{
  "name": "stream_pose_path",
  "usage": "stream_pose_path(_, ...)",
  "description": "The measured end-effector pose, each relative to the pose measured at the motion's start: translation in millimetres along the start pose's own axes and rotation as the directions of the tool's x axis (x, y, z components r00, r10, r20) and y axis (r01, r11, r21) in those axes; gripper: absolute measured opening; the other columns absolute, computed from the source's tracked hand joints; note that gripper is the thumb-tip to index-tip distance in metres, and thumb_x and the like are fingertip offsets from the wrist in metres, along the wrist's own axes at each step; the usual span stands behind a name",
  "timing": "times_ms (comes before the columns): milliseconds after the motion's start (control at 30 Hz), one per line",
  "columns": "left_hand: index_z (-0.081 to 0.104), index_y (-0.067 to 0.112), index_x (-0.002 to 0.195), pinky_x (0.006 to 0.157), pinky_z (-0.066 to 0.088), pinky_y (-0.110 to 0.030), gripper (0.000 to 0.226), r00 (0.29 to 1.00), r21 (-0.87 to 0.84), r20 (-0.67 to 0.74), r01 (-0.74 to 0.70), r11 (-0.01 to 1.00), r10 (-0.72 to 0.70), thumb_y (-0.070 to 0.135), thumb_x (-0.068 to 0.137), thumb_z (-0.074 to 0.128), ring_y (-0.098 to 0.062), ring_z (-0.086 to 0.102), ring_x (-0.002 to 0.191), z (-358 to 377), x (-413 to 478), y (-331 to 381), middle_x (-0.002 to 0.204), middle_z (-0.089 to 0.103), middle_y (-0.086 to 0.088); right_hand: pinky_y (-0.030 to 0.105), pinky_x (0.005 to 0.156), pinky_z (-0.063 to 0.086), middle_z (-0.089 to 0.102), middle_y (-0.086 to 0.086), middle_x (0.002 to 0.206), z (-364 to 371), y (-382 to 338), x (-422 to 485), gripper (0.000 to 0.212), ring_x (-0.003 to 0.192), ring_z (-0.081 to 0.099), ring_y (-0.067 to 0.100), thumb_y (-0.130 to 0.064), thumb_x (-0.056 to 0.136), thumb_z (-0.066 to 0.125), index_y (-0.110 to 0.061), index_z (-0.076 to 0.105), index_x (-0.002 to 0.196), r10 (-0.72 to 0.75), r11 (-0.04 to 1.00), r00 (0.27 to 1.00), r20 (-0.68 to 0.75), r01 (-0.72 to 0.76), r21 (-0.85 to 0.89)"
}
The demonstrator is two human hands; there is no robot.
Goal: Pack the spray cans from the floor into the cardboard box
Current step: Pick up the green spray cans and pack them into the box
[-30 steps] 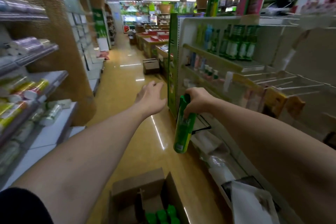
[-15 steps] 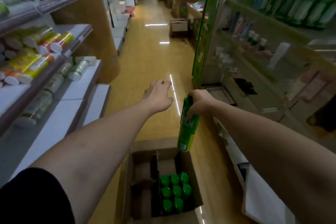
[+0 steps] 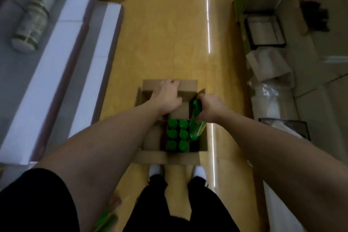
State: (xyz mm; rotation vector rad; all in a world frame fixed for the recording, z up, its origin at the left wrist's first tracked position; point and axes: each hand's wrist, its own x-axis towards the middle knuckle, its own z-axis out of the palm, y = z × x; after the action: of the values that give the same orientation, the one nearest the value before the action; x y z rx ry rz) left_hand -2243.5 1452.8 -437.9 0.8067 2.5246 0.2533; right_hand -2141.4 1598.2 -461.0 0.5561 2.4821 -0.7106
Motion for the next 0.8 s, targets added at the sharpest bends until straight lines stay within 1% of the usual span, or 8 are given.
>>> stream_pose_path(133, 0.034, 0.02, 0.155, 0.111, 0.04, -0.049, 0.066, 0.994, 0.007, 0.112, 0.011, 1.0, -0.011, 0.035, 0.097, 0.061, -0.035, 0.037, 0.139, 58, 10, -30, 0.154, 0.036, -0.012, 0.039, 0.078, 0.061, 0.059, 0.005, 0.104, 56, 30, 13, 0.052, 0.093, 0.06, 0.023, -0.017, 0.07, 0.086, -0.018, 0.057, 0.113, 0.059, 0.998, 0.997, 0.049, -0.061, 0.029)
stream_pose_path(200, 0.036, 0.022, 0.154, 0.11, 0.041, -0.048, 0.066, 0.993, -0.016, 0.113, 0.03, 0.999, -0.028, 0.036, 0.096, 0.062, -0.034, 0.038, 0.137, 82, 15, -46, 0.153, 0.038, -0.011, 0.039, 0.077, 0.06, 0.057, 0.006, 0.104, 83, 41, 17, 0.054, 0.093, 0.059, 0.024, -0.019, 0.072, 0.084, -0.017, 0.054, 0.117, 0.082, 0.996, 0.995, 0.05, -0.083, 0.014)
stream_pose_path(300, 0.037, 0.02, 0.153, 0.111, 0.041, -0.049, 0.065, 0.989, -0.029, 0.14, 0.053, 0.998, -0.048, 0.035, 0.096, 0.063, -0.035, 0.038, 0.138, 111, 19, -64, 0.153, 0.038, -0.013, 0.036, 0.073, 0.056, 0.053, 0.009, 0.107, 124, 55, 19, 0.063, 0.093, 0.056, 0.026, -0.02, 0.074, 0.081, -0.016, 0.049, 0.129, 0.126, 0.992, 0.992, 0.03, -0.126, 0.015)
stream_pose_path(433, 0.036, 0.017, 0.154, 0.111, 0.04, -0.05, 0.065, 0.983, -0.04, 0.174, 0.063, 0.997, -0.055, 0.031, 0.096, 0.063, -0.036, 0.036, 0.139, 149, 21, -84, 0.155, 0.036, -0.014, 0.037, 0.073, 0.055, 0.051, 0.013, 0.11, 175, 66, 20, 0.057, 0.09, 0.059, 0.03, -0.027, 0.079, 0.078, -0.017, 0.047, 0.126, 0.178, 0.982, 0.983, -0.034, -0.175, 0.075)
stream_pose_path(533, 0.034, 0.016, 0.155, 0.11, 0.041, -0.051, 0.066, 0.981, -0.032, 0.187, 0.062, 0.998, -0.055, 0.032, 0.097, 0.061, -0.036, 0.036, 0.139, 172, 22, -99, 0.154, 0.037, -0.015, 0.039, 0.077, 0.054, 0.051, 0.015, 0.114, 197, 70, 26, 0.059, 0.094, 0.059, 0.034, -0.024, 0.079, 0.075, -0.015, 0.047, 0.13, 0.212, 0.972, 0.976, -0.055, -0.205, 0.117)
stream_pose_path(633, 0.035, 0.017, 0.154, 0.109, 0.041, -0.051, 0.065, 0.978, -0.032, 0.196, 0.082, 0.996, -0.074, 0.033, 0.096, 0.061, -0.037, 0.037, 0.138, 196, 29, -111, 0.152, 0.037, -0.016, 0.044, 0.079, 0.055, 0.051, 0.017, 0.113, 218, 76, 34, 0.057, 0.093, 0.059, 0.036, -0.02, 0.077, 0.074, -0.013, 0.047, 0.127, 0.256, 0.958, 0.966, -0.048, -0.246, 0.149)
stream_pose_path(800, 0.035, 0.013, 0.154, 0.11, 0.041, -0.048, 0.065, 0.982, -0.076, 0.185, 0.057, 0.996, -0.042, 0.03, 0.097, 0.061, -0.036, 0.036, 0.138, 233, 32, -122, 0.152, 0.038, -0.015, 0.035, 0.072, 0.048, 0.05, 0.017, 0.112, 260, 88, 46, 0.058, 0.09, 0.058, 0.037, -0.012, 0.076, 0.074, -0.011, 0.046, 0.127, 0.294, 0.941, 0.955, -0.037, -0.282, 0.188)
